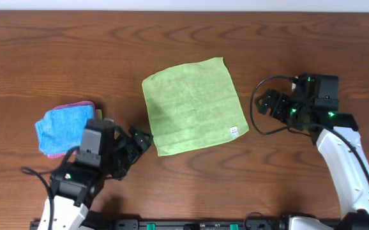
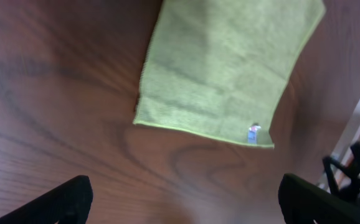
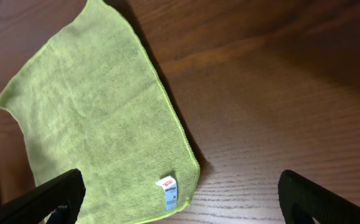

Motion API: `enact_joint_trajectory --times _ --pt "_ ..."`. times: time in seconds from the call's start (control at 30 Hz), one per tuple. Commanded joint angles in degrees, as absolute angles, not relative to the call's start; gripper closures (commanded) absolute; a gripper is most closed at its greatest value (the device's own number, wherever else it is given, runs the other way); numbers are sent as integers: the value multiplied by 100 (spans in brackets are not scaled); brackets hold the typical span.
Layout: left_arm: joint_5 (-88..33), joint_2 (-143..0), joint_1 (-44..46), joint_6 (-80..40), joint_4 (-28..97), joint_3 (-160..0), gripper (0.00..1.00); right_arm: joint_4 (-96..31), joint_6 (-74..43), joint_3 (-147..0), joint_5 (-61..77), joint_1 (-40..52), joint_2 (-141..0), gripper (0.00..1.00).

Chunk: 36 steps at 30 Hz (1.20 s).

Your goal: Fold the cloth

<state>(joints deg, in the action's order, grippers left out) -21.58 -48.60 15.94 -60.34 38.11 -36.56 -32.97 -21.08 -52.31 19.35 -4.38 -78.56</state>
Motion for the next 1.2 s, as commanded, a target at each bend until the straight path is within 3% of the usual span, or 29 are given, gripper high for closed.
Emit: enact_joint_trajectory --times 0.0,0.27,1.17 --pt "-2246 -4746 1579 -6936 3345 -3208 2 -3229 -1813 -5089 2008 -464 -7876 1" --pt "-2244 -5186 1658 -7592 2051 -2663 3 -2799 -1837 -4821 2602 -464 -8632 1" --pt "-2235 -7293 2329 -7846 932 -2635 3 -2980 -2097 -4818 2875 -443 -8967 1"
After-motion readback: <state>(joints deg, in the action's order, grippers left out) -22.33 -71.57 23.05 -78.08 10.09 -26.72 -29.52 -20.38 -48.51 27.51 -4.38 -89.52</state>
